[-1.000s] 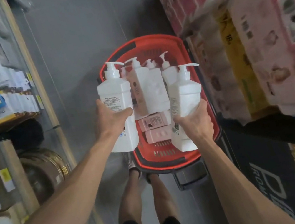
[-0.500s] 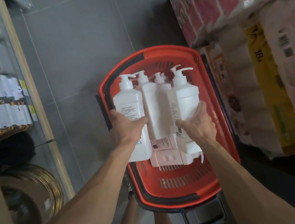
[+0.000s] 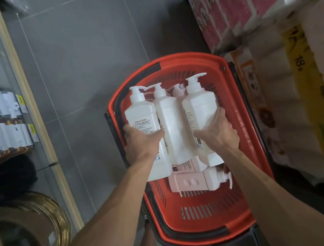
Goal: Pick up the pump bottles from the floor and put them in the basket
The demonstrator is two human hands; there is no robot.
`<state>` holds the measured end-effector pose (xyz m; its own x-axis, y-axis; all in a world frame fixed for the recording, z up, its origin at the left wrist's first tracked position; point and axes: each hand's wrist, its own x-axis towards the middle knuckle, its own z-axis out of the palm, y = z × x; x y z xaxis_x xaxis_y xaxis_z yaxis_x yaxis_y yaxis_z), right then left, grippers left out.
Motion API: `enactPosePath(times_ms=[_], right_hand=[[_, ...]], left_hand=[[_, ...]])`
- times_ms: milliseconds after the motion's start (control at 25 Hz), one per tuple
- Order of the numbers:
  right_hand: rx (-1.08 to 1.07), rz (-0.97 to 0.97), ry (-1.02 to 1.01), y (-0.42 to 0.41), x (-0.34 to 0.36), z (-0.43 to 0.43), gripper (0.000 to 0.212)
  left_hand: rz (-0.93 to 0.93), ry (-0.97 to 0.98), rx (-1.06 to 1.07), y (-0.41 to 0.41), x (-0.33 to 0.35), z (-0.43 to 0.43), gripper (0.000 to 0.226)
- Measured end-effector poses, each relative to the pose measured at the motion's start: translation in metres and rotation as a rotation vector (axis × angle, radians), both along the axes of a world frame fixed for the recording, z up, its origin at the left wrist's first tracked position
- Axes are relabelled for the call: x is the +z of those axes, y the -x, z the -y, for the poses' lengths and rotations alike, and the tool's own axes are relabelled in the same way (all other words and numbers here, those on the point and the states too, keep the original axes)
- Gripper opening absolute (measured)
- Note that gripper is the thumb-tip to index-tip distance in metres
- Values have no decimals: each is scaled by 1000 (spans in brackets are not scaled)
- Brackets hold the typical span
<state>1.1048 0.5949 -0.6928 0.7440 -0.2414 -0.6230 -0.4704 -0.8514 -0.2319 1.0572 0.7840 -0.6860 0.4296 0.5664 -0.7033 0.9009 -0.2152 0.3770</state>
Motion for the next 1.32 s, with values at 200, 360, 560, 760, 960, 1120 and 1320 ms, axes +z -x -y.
enactPosePath(times_ms=[200,360,560,760,960,1120,1320], right_hand=[[-20,-2,-17,-3,-7,-1,81],[-26,-16,-41,-4,-9,-5,82],[-35,-15,-47,0,-13,-10,80],[-50,27,-54,3,-14,-14,81],[-28,32,-103,8,-13,-7,91],[-66,91,-122,11,0,-3,73],[56,161,-100,18,48,16,66]], left_hand=[[-3,-46,-17,-2,-6,-2,72],[12,-71,-35,-1,-8,-5,75],[24,-68,-70,2,-7,-5,78],[48,-233,-183,9,-4,2,66],[137,-305,-248,18,4,7,52],[205,-258,-283,15,11,-3,49],[187,-188,-626,9,50,-3,75]])
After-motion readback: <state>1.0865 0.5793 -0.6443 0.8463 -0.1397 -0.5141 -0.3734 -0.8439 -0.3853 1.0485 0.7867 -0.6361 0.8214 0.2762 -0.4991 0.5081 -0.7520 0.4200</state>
